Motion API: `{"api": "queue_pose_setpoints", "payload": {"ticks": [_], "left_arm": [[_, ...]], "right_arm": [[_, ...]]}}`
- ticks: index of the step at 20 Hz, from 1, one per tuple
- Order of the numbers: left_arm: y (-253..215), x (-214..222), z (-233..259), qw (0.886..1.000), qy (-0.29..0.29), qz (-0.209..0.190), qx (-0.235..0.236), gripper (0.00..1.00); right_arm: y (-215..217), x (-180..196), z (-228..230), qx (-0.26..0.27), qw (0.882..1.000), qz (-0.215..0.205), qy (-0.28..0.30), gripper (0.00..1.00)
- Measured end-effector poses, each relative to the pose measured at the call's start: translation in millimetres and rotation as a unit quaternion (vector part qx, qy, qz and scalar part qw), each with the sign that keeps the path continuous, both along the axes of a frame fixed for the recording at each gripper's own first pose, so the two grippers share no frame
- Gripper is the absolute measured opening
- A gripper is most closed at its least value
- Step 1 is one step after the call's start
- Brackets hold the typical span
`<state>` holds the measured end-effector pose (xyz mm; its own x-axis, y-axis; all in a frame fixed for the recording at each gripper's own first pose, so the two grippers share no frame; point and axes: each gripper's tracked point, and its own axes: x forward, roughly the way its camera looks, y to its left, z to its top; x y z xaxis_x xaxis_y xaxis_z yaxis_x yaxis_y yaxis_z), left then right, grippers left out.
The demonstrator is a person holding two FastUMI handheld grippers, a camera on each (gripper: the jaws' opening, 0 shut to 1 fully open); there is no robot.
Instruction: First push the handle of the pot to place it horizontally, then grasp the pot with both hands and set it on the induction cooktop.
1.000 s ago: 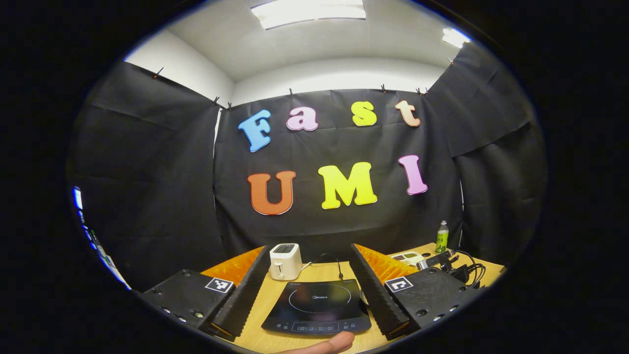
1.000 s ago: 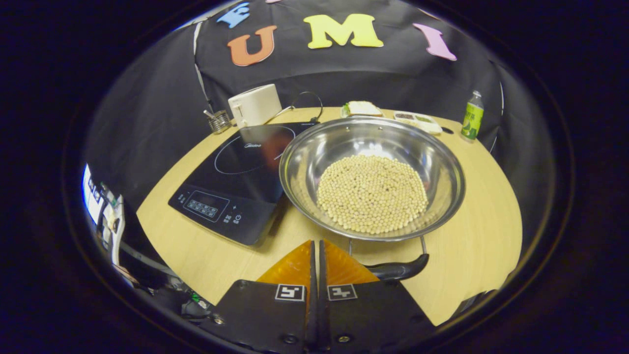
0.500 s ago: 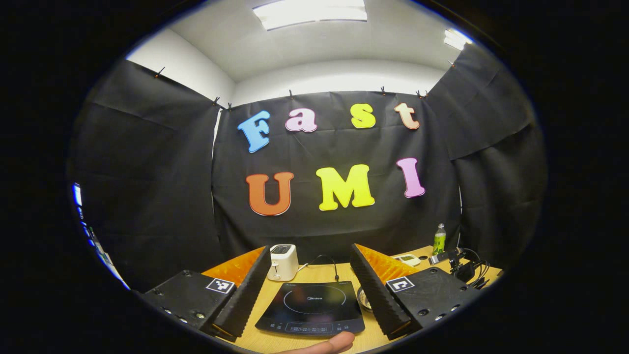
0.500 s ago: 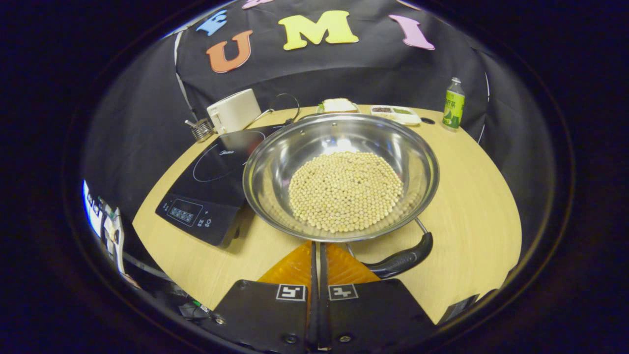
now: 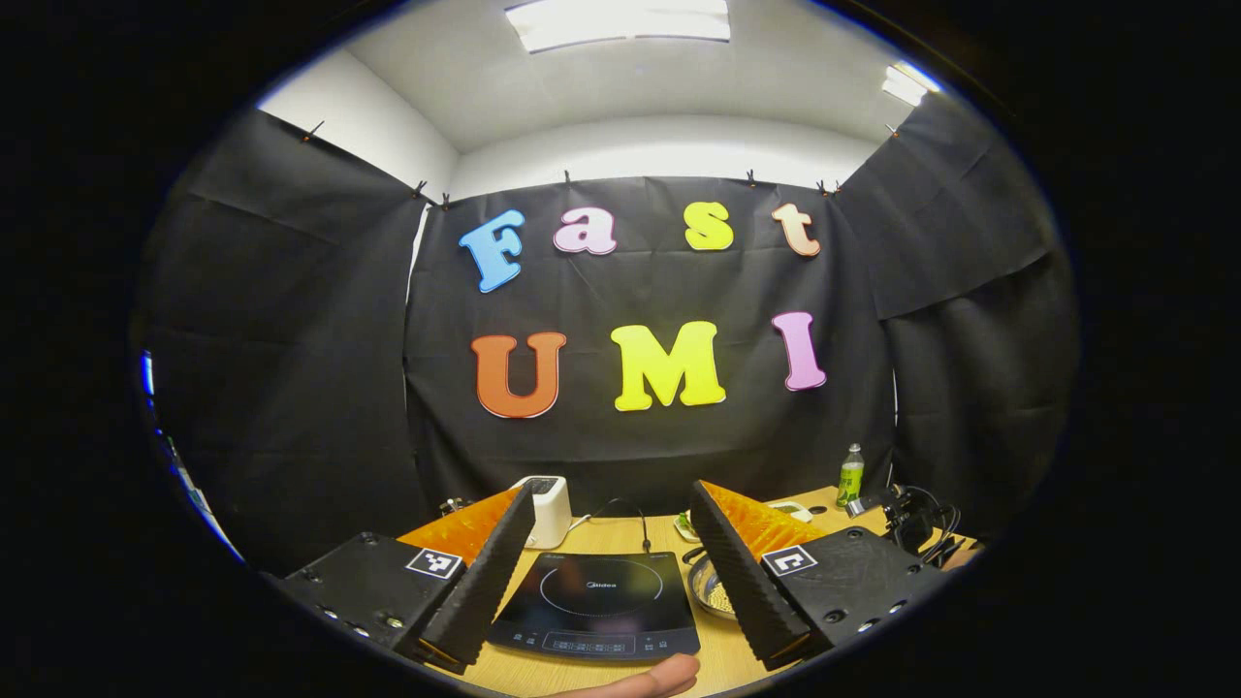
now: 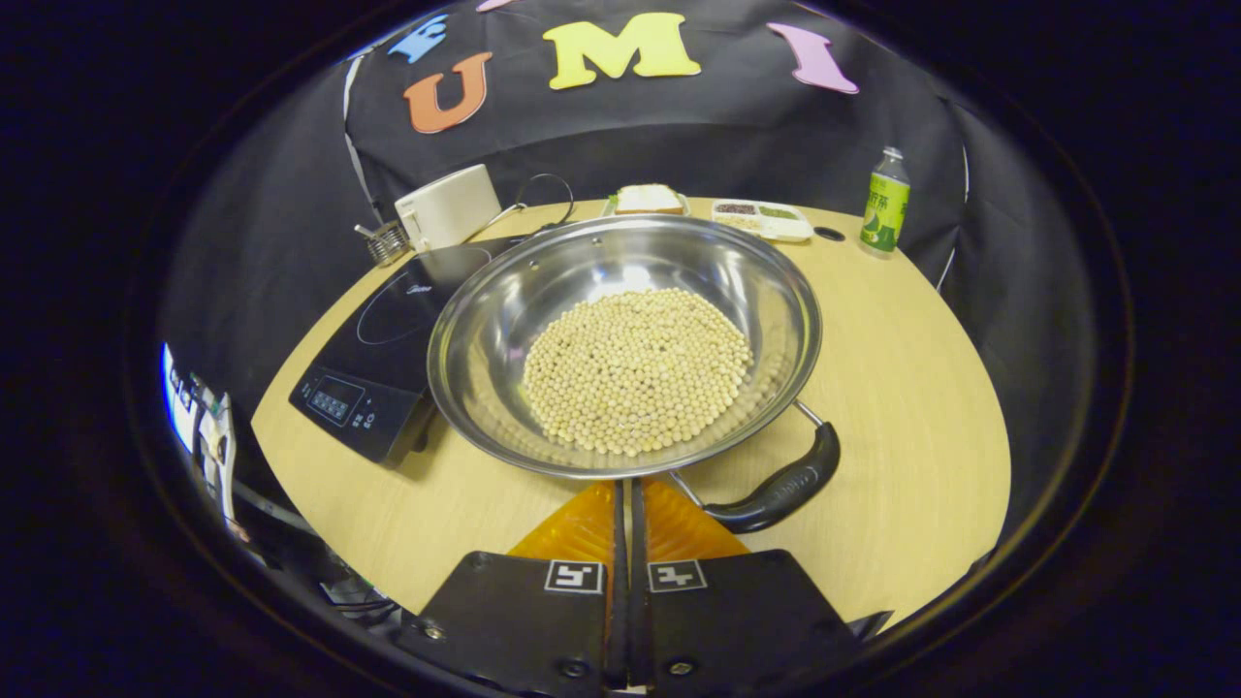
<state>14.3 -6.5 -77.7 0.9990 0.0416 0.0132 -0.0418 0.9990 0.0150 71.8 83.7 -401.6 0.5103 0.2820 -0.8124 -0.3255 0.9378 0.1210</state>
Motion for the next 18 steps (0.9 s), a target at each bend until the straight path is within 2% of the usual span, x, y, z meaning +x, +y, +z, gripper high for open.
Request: {"api": "queue_pose_setpoints", "payload": {"ticks": [5,6,9,13,14,15,17,18], "left_arm": [[-1.4,3.8,-3.0,1.0,0.004,-0.001,0.001,0.96],[-0.4,4.5,-2.2,1.0,0.002,0.001,0.002,0.96],[0.4,5.7,-2.3,1.0,0.003,0.001,0.002,0.96],[-0.5,3.6,-3.1,1.0,0.004,-0.003,0.006,0.96],[0.5,3.0,-3.5,1.0,0.003,-0.001,0.006,0.96],[0.8,2.9,-4.0,1.0,0.003,-0.001,0.004,0.96],[1.6,2.0,-6.9,1.0,0.007,-0.002,-0.003,0.96],[2.7,4.0,-10.3,1.0,0.01,-0.002,-0.006,0.96]], "right_arm": [[-21.8,10.6,-3.2,-0.028,1.0,-0.003,-0.001,0.04],[-25.6,11.3,-5.2,-0.032,0.999,-0.004,-0.001,0.01],[-41.3,16.9,-10.0,-0.042,0.999,-0.015,0.0,0.04],[-65.7,30.2,-13.9,-0.045,0.998,-0.038,-0.001,0.04],[-71.7,34.2,-14.6,-0.042,0.998,-0.047,0.003,0.01],[-76.2,36.6,-15.1,-0.035,0.998,-0.057,0.005,0.04],[-83.9,40.9,-18.6,-0.027,0.997,-0.071,0.014,0.01],[-86.4,43.5,-18.4,-0.021,0.997,-0.077,0.017,0.04]]}}
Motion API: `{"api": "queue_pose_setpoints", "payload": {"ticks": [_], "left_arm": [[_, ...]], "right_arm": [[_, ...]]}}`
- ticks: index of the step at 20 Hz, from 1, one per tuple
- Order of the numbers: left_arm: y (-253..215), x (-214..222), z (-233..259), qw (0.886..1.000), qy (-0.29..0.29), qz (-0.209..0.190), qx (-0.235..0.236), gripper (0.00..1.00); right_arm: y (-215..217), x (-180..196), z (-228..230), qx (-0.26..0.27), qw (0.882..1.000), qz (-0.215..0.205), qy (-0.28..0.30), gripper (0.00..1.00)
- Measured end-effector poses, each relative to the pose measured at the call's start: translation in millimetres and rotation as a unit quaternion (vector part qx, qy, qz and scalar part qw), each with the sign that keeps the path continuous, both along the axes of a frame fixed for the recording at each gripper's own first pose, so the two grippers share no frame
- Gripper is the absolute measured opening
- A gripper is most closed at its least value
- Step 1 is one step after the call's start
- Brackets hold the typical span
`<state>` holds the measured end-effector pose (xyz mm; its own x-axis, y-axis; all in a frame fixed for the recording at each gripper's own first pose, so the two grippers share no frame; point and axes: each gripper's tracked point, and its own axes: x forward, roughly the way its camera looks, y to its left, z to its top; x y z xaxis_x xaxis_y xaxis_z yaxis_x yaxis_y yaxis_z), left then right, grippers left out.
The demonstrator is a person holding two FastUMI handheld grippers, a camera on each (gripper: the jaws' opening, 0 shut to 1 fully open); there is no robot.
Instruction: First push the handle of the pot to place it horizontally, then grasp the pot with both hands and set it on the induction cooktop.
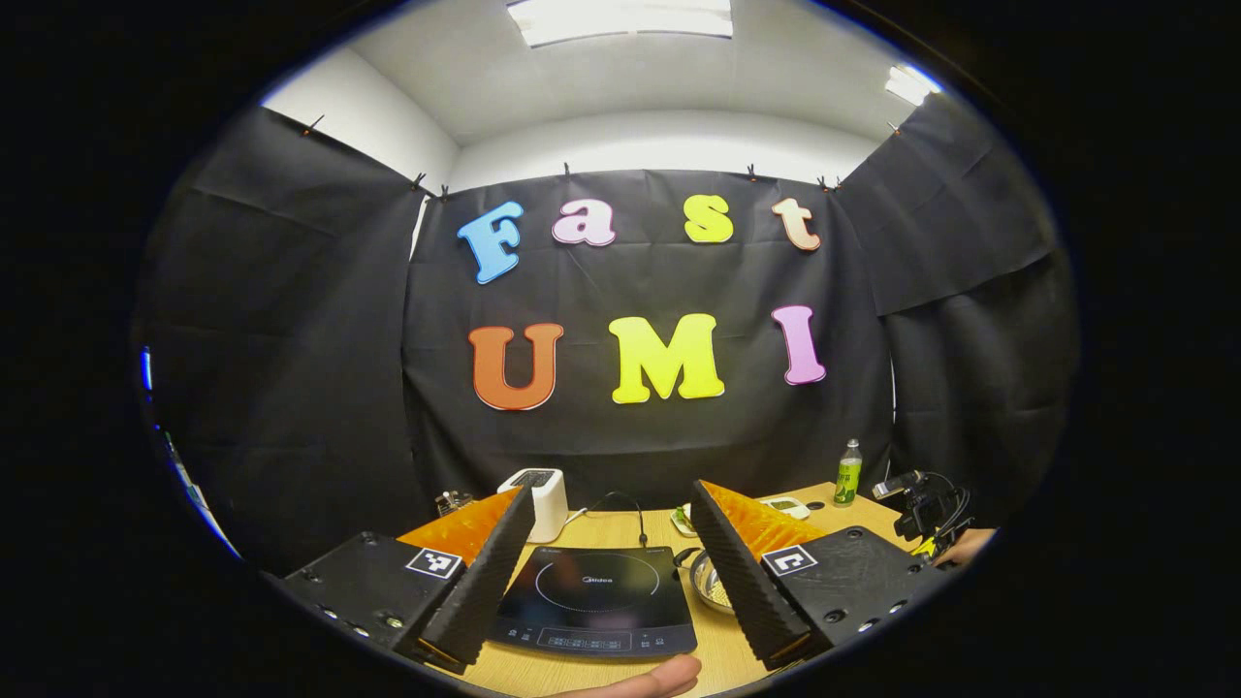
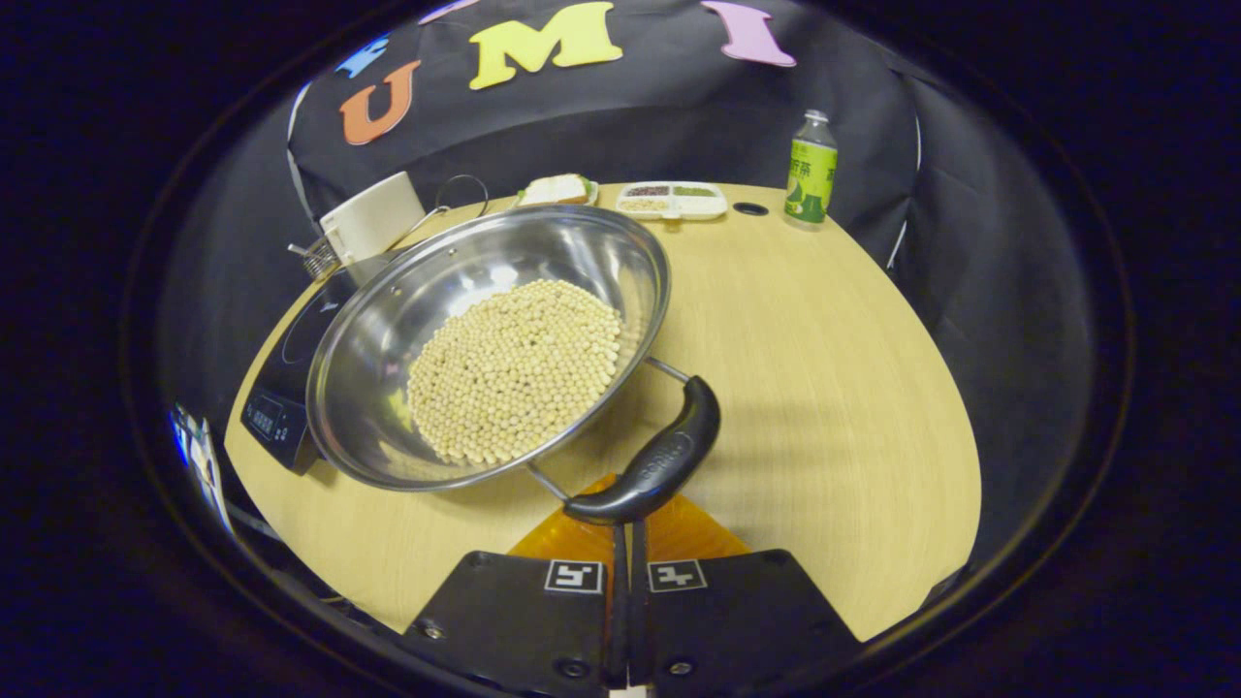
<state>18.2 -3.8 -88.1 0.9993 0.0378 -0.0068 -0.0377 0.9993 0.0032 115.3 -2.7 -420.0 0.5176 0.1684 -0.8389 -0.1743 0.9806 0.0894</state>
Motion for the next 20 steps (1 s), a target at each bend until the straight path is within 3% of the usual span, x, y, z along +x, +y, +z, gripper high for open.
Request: {"api": "queue_pose_setpoints", "payload": {"ticks": [4,10,18,20], "left_arm": [[4.7,1.1,-5.9,1.0,0.007,0.008,0.001,0.96],[9.3,-2.1,-7.1,1.0,0.005,0.009,0.002,0.96],[17.6,7.7,-7.6,1.0,0.01,0.007,-0.025,0.96],[12.7,11.0,-12.7,0.999,0.015,-0.009,-0.047,0.96]], "right_arm": [[-0.7,5.9,1.3,0.016,1.0,-0.022,0.01,0.04],[-16.2,30.9,9.3,-0.001,0.999,-0.041,-0.012,0.04],[-35.3,68.7,13.9,0.0,0.997,-0.063,-0.04,0.04],[-38.1,79.2,15.2,-0.012,0.997,-0.055,-0.057,0.04]]}}
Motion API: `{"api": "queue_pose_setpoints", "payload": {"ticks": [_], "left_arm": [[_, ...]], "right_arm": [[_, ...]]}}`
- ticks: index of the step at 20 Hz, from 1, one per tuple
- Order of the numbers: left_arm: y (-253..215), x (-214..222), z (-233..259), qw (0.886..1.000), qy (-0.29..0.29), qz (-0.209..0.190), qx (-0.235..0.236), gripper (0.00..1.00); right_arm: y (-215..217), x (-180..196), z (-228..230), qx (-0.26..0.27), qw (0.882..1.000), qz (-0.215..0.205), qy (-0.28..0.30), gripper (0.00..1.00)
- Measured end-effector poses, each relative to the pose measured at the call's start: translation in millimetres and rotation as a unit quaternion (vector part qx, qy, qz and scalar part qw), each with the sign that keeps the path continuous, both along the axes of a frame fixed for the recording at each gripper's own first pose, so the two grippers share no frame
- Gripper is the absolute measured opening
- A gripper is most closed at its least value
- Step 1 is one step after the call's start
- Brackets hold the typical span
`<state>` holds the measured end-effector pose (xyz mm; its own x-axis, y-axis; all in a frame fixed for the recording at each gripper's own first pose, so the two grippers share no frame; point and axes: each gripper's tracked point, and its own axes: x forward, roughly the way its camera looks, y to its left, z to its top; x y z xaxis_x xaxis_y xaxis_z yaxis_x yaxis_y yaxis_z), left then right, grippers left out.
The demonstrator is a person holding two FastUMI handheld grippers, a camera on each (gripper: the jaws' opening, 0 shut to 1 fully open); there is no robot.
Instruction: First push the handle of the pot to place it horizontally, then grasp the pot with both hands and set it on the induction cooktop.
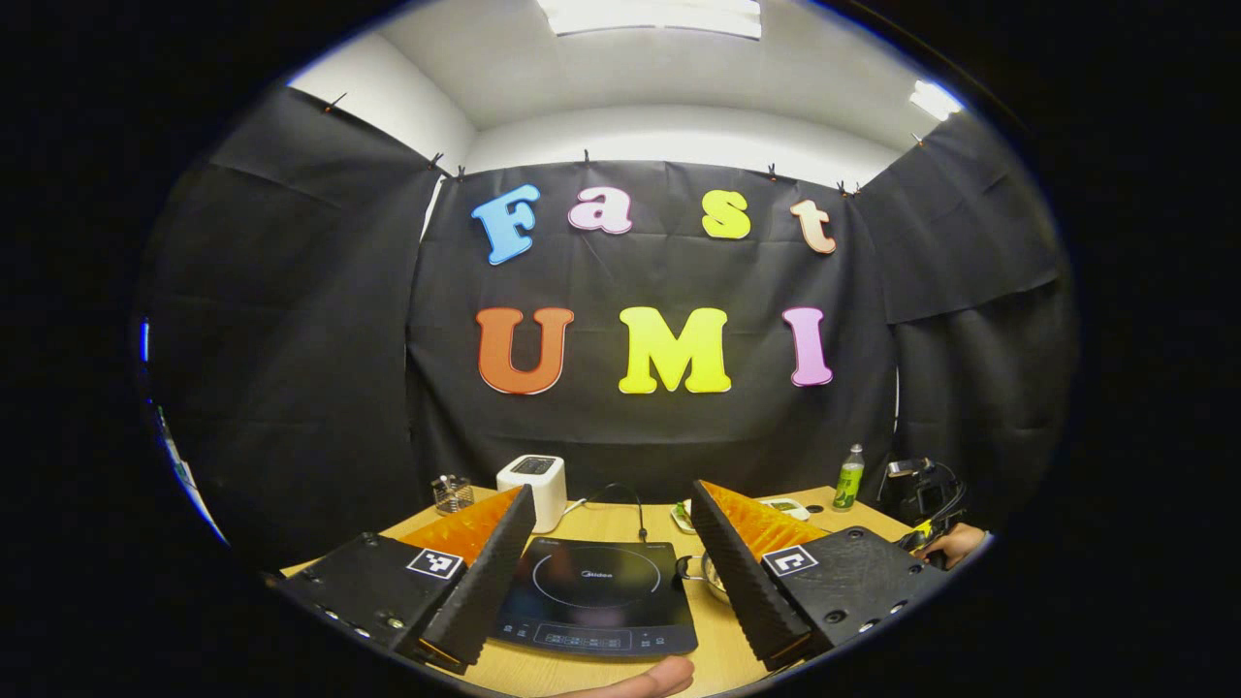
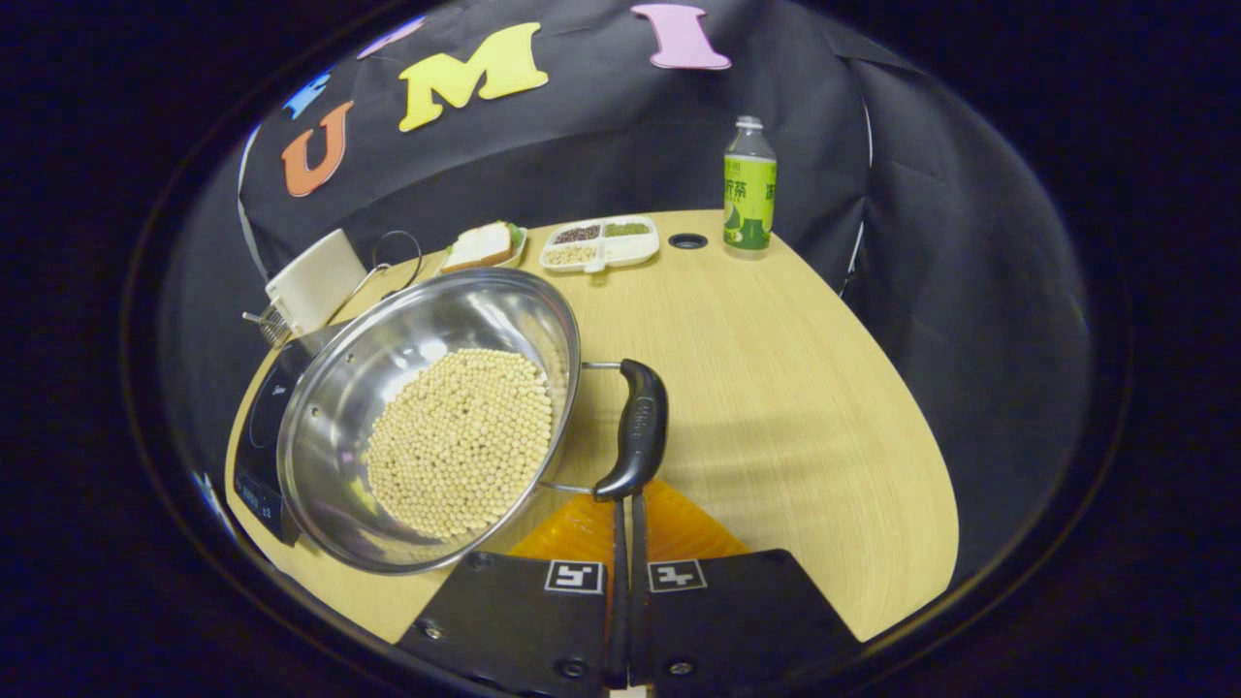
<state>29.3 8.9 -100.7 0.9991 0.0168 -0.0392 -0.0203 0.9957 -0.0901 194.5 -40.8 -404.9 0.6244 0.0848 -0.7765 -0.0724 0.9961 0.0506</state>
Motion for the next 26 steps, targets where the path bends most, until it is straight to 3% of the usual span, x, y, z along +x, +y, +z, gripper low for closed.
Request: {"api": "queue_pose_setpoints", "payload": {"ticks": [3,10,15,18,19,21,23,26], "left_arm": [[-2.2,5.7,-0.4,0.999,-0.003,-0.02,-0.034,0.96],[-9.3,34.8,-19.2,0.999,0.025,-0.011,-0.02,0.95],[-32.4,64.9,-40.2,0.998,0.051,-0.023,-0.015,0.95],[-50.6,86.3,-62.1,0.996,0.08,-0.032,-0.026,0.95],[-54.9,94.3,-69.7,0.995,0.09,-0.033,-0.027,0.95],[-65.2,108.8,-82.0,0.993,0.109,-0.034,-0.027,0.95],[-74.5,121.4,-90.4,0.991,0.123,-0.039,-0.03,0.95],[-87.7,136.7,-103.3,0.988,0.142,-0.047,-0.029,0.95]], "right_arm": [[2.5,10.7,5.5,-0.005,1.0,0.005,-0.015,0.04],[1.4,23.2,11.8,0.022,0.999,-0.004,-0.033,0.04],[-7.8,31.4,39.9,0.04,0.995,-0.005,-0.094,0.1],[-14.4,33.3,68.8,0.032,0.99,-0.003,-0.138,0.36],[-15.7,33.6,77.5,0.026,0.989,-0.002,-0.148,0.61],[-15.4,32.2,89.9,0.017,0.987,0.007,-0.159,0.91],[-12.8,33.7,98.8,0.016,0.986,0.017,-0.163,0.99],[-13.3,34.6,108.1,0.01,0.986,0.024,-0.163,0.99]]}}
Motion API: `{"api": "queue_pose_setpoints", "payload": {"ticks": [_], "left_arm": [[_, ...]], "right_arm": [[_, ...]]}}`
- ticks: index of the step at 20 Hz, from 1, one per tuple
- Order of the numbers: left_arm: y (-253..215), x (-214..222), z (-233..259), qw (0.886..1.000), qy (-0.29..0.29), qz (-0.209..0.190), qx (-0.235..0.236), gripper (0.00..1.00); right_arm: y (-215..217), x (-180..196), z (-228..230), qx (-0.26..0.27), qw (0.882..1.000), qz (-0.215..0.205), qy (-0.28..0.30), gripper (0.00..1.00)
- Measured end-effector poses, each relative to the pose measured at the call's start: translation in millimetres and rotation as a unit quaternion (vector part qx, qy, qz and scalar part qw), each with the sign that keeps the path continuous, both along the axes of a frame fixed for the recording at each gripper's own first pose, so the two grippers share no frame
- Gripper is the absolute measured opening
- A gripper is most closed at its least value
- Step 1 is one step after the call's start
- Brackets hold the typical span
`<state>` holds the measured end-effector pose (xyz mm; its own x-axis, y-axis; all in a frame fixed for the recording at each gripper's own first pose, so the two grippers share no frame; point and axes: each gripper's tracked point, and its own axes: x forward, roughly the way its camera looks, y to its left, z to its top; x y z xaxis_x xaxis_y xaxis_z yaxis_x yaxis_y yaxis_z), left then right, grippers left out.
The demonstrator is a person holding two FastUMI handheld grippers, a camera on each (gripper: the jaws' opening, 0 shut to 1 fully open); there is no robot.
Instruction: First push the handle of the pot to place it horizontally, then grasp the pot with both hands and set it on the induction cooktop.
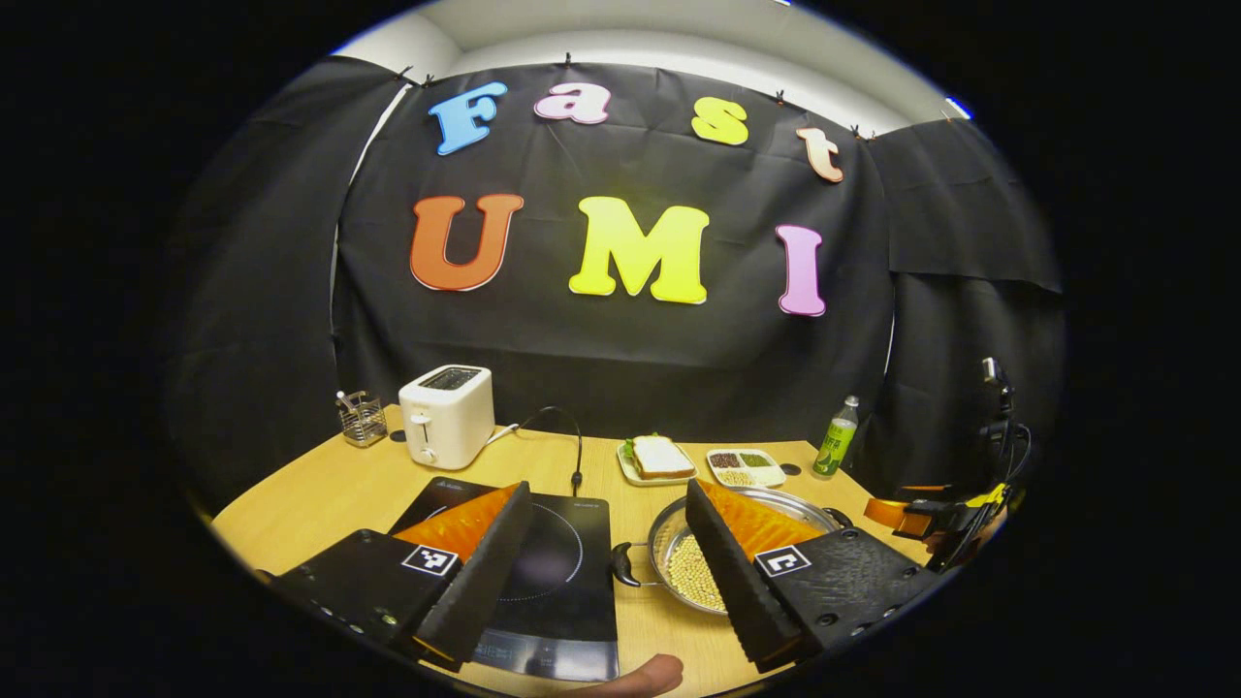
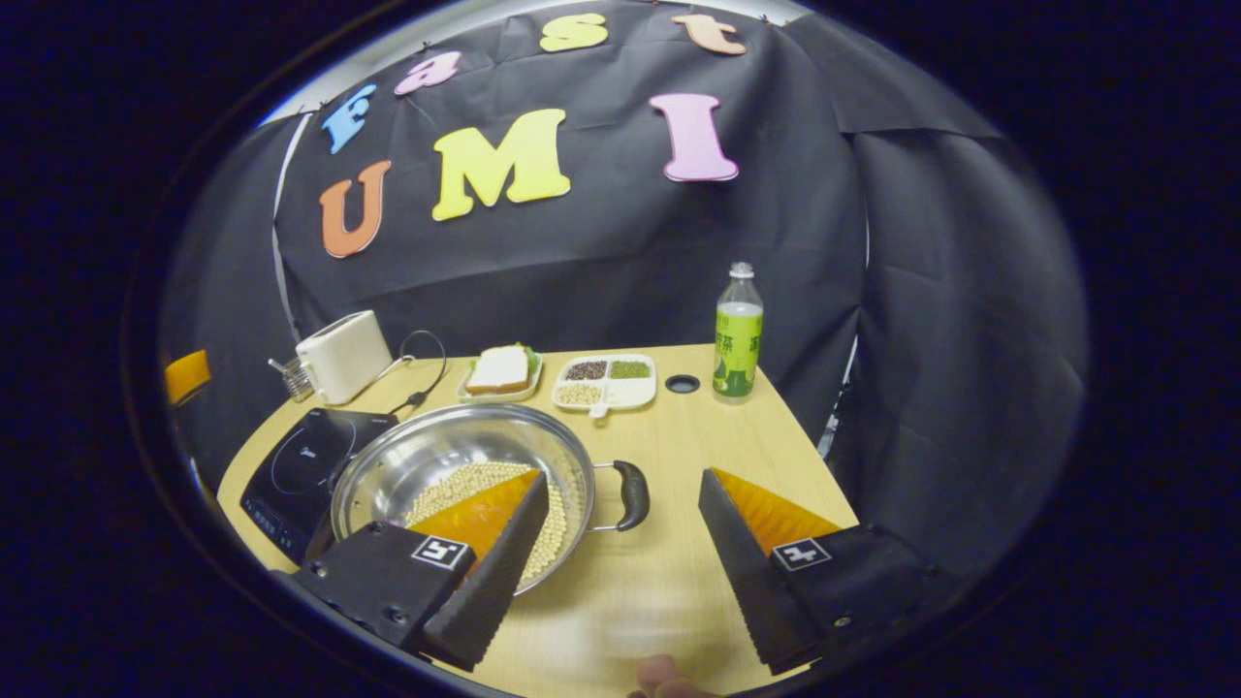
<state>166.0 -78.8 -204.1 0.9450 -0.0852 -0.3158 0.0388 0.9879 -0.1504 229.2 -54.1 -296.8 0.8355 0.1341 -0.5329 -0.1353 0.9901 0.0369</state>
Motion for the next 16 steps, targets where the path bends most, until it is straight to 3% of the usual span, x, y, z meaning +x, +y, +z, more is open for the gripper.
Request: {"api": "queue_pose_setpoints", "payload": {"ticks": [8,16], "left_arm": [[-30.9,31.9,-59.7,0.996,0.08,-0.025,0.011,0.96],[-58.0,50.9,-136.1,0.981,0.185,-0.047,0.023,0.96]], "right_arm": [[4.0,13.8,6.3,-0.022,1.0,0.016,0.002,0.99],[13.0,38.3,-26.4,-0.021,0.999,0.02,0.037,0.99]]}}
